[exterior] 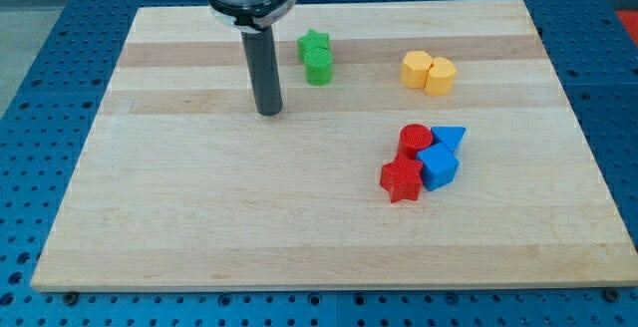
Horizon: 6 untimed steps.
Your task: Place the yellow heart to the top right of the yellow hexagon
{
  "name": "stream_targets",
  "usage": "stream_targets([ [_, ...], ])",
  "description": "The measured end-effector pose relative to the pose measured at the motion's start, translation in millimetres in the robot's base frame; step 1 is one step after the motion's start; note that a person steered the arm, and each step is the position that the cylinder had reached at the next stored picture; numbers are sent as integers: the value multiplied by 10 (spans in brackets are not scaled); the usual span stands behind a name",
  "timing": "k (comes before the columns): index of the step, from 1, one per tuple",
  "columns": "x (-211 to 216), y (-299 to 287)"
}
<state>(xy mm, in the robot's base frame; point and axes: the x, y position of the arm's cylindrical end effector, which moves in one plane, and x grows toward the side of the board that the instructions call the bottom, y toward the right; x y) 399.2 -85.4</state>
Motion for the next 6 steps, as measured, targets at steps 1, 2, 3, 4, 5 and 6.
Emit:
stream_targets([
  [1, -69, 219],
  [2, -117, 1116],
  [3, -136, 1739],
  [4, -136, 1936],
  [5, -139, 2486],
  [6, -139, 2532],
])
